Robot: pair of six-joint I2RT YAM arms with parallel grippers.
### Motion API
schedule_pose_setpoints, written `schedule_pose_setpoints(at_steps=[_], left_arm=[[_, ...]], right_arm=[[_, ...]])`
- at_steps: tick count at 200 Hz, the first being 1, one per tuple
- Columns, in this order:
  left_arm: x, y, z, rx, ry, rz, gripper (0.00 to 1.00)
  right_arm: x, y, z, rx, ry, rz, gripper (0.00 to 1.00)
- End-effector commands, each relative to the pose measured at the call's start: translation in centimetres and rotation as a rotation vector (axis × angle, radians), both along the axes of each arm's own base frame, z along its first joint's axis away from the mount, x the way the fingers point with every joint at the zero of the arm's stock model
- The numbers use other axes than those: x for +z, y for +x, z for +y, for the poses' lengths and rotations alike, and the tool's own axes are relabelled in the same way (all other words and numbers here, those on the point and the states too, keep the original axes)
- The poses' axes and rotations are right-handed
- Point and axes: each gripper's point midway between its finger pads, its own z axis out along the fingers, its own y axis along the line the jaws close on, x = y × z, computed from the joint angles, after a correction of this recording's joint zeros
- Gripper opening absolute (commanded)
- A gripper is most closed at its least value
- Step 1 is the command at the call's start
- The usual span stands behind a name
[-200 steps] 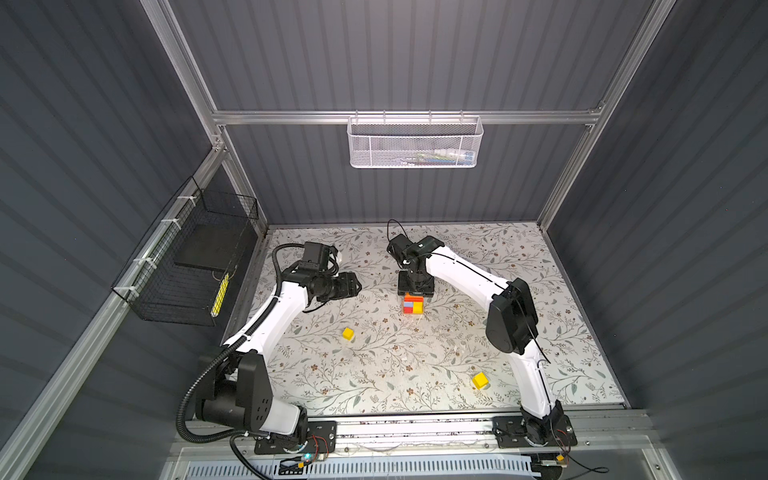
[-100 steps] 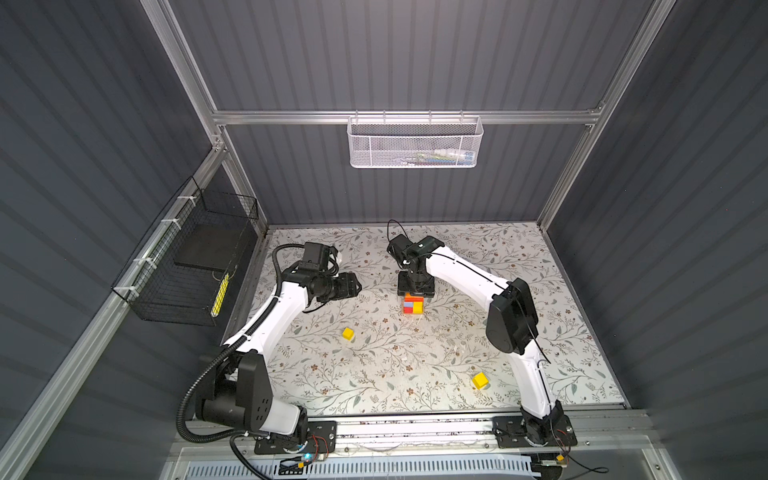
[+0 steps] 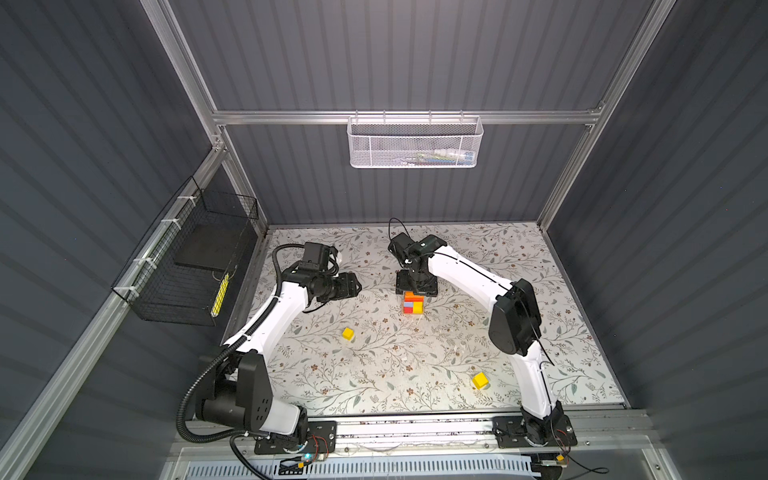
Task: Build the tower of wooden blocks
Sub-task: 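Open the right gripper and lift it away from the stack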
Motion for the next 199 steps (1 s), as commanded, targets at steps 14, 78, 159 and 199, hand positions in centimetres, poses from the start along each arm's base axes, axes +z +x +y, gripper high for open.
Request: schedule_pose_setpoints(at_steps=[14, 78, 159, 199], left_arm=[[0.2, -0.1, 0.0, -0.016, -0.015, -0.002, 0.76], [4.4, -1.0, -1.7, -0.102, -0.071, -0.086, 0.74], [9.5, -6.0, -10.9, -0.445, -0.002, -0.231, 0.74], [10.4, -8.6, -16.2, -0.624, 0.055, -0.268, 0.74]], right_arm=[[3.4, -0.3, -0.4, -0.002, 0.039, -0.075, 0.94], [8.2, -0.8, -2.9, -0.019, 0.16, -0.218, 0.99], [8.3, -2.4, -12.3, -0.161, 0.298, -0.311, 0.99], [8.5, -2.3, -16.7, -0.25, 0.357, -0.37, 0.99]])
